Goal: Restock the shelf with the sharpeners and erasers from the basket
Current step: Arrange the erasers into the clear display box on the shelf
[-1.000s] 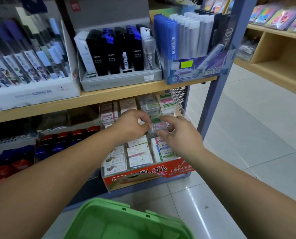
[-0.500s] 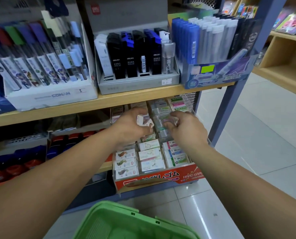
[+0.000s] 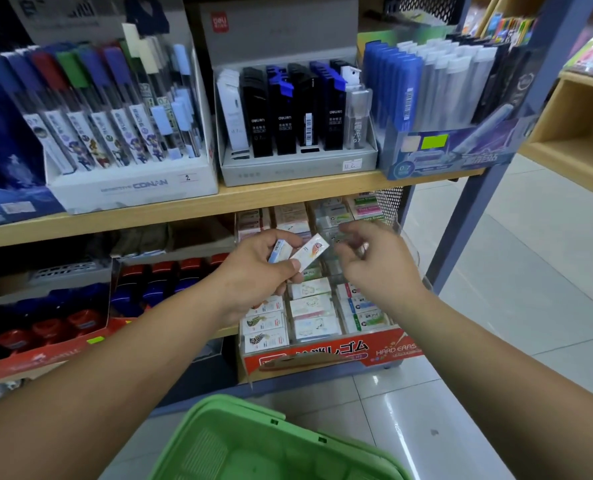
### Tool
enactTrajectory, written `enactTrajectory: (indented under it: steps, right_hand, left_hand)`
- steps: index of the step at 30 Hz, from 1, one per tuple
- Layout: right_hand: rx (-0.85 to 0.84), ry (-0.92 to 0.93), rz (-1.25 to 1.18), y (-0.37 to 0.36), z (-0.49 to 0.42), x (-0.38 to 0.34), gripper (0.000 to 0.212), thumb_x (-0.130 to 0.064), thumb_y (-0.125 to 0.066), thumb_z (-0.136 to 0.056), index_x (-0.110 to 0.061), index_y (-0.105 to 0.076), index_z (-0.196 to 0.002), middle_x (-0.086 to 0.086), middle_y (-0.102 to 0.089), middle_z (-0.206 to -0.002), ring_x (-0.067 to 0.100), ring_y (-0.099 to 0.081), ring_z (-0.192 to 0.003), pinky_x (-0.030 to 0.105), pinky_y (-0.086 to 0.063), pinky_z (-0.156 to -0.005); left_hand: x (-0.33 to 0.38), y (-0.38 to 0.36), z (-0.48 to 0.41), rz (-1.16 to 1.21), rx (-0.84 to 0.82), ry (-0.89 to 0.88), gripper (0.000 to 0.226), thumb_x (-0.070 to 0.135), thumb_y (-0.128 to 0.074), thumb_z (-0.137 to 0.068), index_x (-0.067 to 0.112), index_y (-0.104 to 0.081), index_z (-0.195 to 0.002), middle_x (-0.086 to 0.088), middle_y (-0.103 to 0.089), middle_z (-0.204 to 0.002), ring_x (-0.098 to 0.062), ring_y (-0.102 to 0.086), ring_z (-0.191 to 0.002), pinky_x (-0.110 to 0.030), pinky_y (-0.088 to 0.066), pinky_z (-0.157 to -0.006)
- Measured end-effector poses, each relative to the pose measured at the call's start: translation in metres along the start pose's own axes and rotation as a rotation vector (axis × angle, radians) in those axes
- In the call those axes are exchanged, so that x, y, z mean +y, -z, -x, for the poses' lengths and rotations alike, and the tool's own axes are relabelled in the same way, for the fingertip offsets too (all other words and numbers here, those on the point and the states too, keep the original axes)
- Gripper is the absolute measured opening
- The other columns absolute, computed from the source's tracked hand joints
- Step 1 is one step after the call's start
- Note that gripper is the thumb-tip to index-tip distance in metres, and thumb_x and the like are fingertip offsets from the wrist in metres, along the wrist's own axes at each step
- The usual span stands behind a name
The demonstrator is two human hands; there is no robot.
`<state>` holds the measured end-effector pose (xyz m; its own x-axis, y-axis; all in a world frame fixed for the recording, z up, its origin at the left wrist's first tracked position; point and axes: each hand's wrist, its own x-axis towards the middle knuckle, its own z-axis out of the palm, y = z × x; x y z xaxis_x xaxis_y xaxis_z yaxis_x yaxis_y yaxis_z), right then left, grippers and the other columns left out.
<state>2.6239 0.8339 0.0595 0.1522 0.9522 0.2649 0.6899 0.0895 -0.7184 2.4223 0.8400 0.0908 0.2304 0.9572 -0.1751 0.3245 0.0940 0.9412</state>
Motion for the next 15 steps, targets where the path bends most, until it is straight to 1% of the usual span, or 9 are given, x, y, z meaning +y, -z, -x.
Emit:
enactTrajectory:
  steps: [2, 4, 5, 6, 8, 10, 11, 13, 15]
  right_hand:
    - [-0.151, -0.037, -0.246, -0.001, 0.006, -0.014, 0.025, -0.020, -0.065, -0.101, -0.025, -0.073, -0.124, -0.006, -0.071, -0.098, 0.009, -0.065, -0.084, 0.024, -0.051, -0.070]
    - [-0.260, -0.135, -0.442, -0.001, 0.011, -0.024, 0.021, -0.014, -0.063, -0.103, -0.029, -0.077, -0.107, 0.000, -0.076, -0.089, 0.014, -0.070, -0.075, 0.029, -0.051, -0.057]
    - [-0.297, -0.179, -0.511, -0.001, 0.013, -0.027, 0.021, -0.013, -0.063, -0.102, -0.028, -0.078, -0.102, 0.003, -0.077, -0.089, 0.016, -0.072, -0.074, 0.032, -0.052, -0.055]
    - [-0.318, -0.207, -0.554, -0.003, 0.015, -0.028, 0.017, -0.014, -0.066, -0.101, -0.025, -0.078, -0.101, 0.005, -0.078, -0.089, 0.017, -0.073, -0.074, 0.034, -0.054, -0.055]
    - [-0.293, -0.237, -0.583, -0.007, 0.018, -0.029, 0.007, -0.018, -0.071, -0.099, -0.018, -0.078, -0.100, 0.008, -0.078, -0.089, 0.017, -0.074, -0.075, 0.035, -0.056, -0.058]
    - [-0.208, -0.278, -0.603, -0.010, 0.019, -0.028, 0.009, -0.017, -0.073, -0.098, -0.008, -0.076, -0.099, 0.014, -0.076, -0.089, 0.019, -0.073, -0.073, 0.038, -0.058, -0.060]
    - [-0.165, -0.308, -0.617, -0.011, 0.018, -0.027, 0.012, -0.015, -0.073, -0.097, -0.002, -0.073, -0.098, 0.018, -0.076, -0.088, 0.021, -0.072, -0.072, 0.040, -0.060, -0.062]
    - [-0.118, -0.355, -0.624, -0.013, 0.015, -0.024, 0.016, -0.015, -0.072, -0.095, 0.000, -0.066, -0.094, 0.017, -0.076, -0.084, 0.028, -0.071, -0.069, 0.049, -0.064, -0.071]
    - [-0.101, -0.396, -0.615, -0.015, 0.013, -0.025, 0.017, -0.018, -0.071, -0.093, -0.006, -0.060, -0.090, 0.015, -0.076, -0.083, 0.031, -0.074, -0.068, 0.056, -0.063, -0.082]
  left_hand:
    - [-0.003, 0.003, 0.005, 0.015, -0.028, -0.039, 0.030, 0.004, -0.062, -0.101, 0.023, -0.066, -0.123, -0.009, -0.077, -0.091, -0.003, -0.066, -0.067, -0.026, -0.051, -0.063]
    - [-0.005, 0.005, 0.009, 0.018, -0.020, -0.064, 0.032, 0.004, -0.064, -0.099, 0.025, -0.066, -0.124, -0.006, -0.078, -0.092, -0.009, -0.071, -0.077, -0.028, -0.051, -0.065]
    - [-0.006, 0.006, 0.010, 0.012, -0.010, -0.067, 0.033, 0.004, -0.065, -0.099, 0.025, -0.066, -0.124, -0.004, -0.079, -0.093, -0.010, -0.073, -0.081, -0.027, -0.052, -0.065]
    - [-0.006, 0.007, 0.011, 0.012, -0.003, -0.064, 0.033, 0.005, -0.066, -0.098, 0.025, -0.065, -0.125, -0.003, -0.079, -0.093, -0.011, -0.074, -0.083, -0.026, -0.053, -0.065]
    - [-0.007, 0.009, 0.011, 0.010, -0.003, -0.062, 0.031, 0.009, -0.068, -0.098, 0.024, -0.066, -0.125, -0.004, -0.079, -0.093, -0.015, -0.075, -0.085, -0.030, -0.057, -0.071]
    - [-0.008, 0.015, 0.008, 0.013, 0.029, -0.045, 0.022, 0.017, -0.069, -0.099, 0.023, -0.069, -0.120, -0.004, -0.080, -0.096, -0.017, -0.076, -0.090, -0.035, -0.062, -0.082]
    - [-0.008, 0.020, 0.006, 0.033, 0.068, -0.030, 0.018, 0.020, -0.068, -0.099, 0.023, -0.071, -0.116, -0.004, -0.079, -0.099, -0.016, -0.077, -0.092, -0.034, -0.063, -0.084]
    - [-0.009, 0.031, 0.004, 0.059, 0.156, -0.017, 0.013, 0.024, -0.068, -0.099, 0.024, -0.074, -0.111, -0.002, -0.077, -0.105, -0.012, -0.076, -0.094, -0.028, -0.063, -0.080]
    - [-0.010, 0.043, 0.002, 0.030, 0.213, -0.021, 0.014, 0.027, -0.070, -0.098, 0.027, -0.075, -0.110, 0.004, -0.074, -0.107, -0.005, -0.073, -0.089, -0.015, -0.059, -0.071]
